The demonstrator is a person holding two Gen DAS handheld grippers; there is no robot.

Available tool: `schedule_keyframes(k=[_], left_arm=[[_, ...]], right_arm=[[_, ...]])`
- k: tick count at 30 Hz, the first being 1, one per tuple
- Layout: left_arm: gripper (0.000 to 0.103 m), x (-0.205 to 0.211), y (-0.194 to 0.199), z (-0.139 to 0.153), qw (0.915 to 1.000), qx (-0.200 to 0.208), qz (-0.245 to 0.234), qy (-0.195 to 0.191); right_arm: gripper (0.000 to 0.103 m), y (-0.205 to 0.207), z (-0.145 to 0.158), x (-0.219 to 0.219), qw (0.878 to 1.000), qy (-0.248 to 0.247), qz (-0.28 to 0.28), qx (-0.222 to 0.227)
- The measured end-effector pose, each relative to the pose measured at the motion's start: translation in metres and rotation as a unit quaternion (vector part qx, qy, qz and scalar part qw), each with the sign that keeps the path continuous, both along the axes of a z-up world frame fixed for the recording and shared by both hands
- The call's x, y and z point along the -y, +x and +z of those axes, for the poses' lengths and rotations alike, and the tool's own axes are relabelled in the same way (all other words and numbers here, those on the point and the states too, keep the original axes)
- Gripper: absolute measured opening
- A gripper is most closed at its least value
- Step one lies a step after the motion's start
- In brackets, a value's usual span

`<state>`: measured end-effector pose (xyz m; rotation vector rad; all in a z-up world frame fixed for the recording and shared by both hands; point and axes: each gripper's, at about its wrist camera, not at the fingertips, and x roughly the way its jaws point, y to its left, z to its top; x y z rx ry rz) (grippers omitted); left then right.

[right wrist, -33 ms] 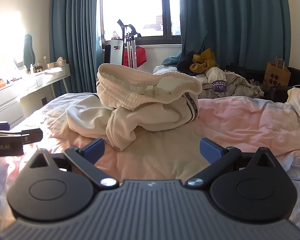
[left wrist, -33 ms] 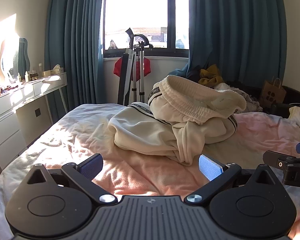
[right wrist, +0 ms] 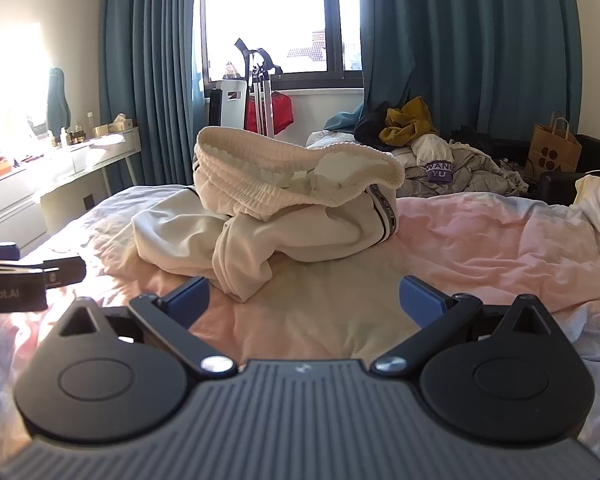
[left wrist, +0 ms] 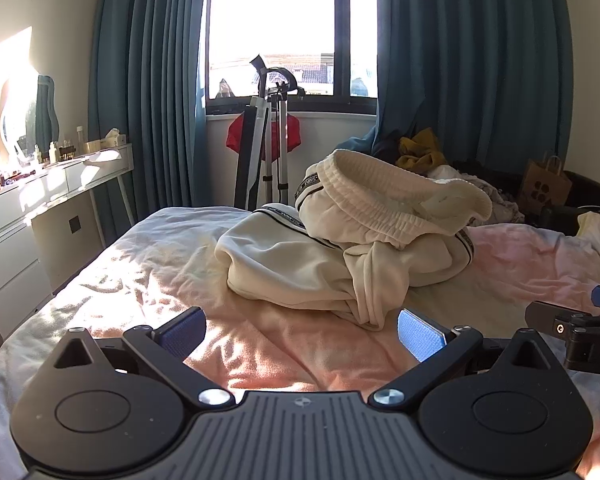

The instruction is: Fold clothes

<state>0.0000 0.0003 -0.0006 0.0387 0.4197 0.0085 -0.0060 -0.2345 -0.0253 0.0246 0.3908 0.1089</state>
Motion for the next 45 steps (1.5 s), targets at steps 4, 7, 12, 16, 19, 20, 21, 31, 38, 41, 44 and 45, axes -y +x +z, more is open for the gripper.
schedule_keyframes(k=[4,7,12,16,19,20,21,31,38,41,44,45], left_arm=[[0.103,-0.001,0.0,-0.001,1.0,-0.003,0.001,-0.002],[0.103,-0.001,0.0,-0.003,1.0,-0.005,0.002,-0.003],[0.103,-0.002,-0.001,-0.004,1.0,-0.007,0.004,-0.006],[0.103,-0.002,-0.002,-0.003,0.9999,-0.001,0.004,-0.012],[0.103,-0.002,-0.002,-0.002,1.0,0.0,0.002,-0.009],[0.103,-0.001,-0.002,-0.002,1.0,0.0,0.001,-0.007],[0.103,-0.001,-0.002,-0.002,1.0,0.0,0.001,-0.006],[0.103,-0.005,0.001,-0.004,0.9999,0.0,-0.007,-0.013],[0.103,-0.011,0.003,-0.004,0.9991,-0.009,-0.009,-0.041],[0.103,-0.012,0.004,-0.006,0.9989,-0.01,-0.012,-0.044],[0.103,-0.013,0.005,-0.009,0.9979,-0.011,-0.028,-0.057],[0.103,-0.013,0.005,-0.011,0.9976,-0.011,-0.031,-0.061]], right_arm=[[0.103,0.0,-0.001,0.001,1.0,0.0,-0.001,0.001],[0.103,0.001,-0.002,0.001,1.0,-0.001,-0.002,0.002],[0.103,0.002,-0.003,0.002,1.0,-0.001,-0.004,0.006],[0.103,0.002,-0.003,0.003,1.0,0.009,-0.006,0.01],[0.103,0.001,-0.002,0.003,1.0,0.009,-0.007,0.012],[0.103,0.001,-0.002,0.003,1.0,0.006,-0.008,0.012],[0.103,0.002,-0.002,0.004,1.0,0.008,-0.008,0.01],[0.103,0.004,-0.005,0.007,1.0,0.02,-0.008,-0.004],[0.103,0.005,-0.006,0.005,1.0,0.013,-0.008,-0.004],[0.103,0.005,-0.007,0.006,1.0,0.016,-0.009,-0.003],[0.103,0.005,-0.007,0.007,1.0,0.019,-0.006,-0.003],[0.103,0.005,-0.008,0.008,1.0,0.021,-0.006,-0.004]])
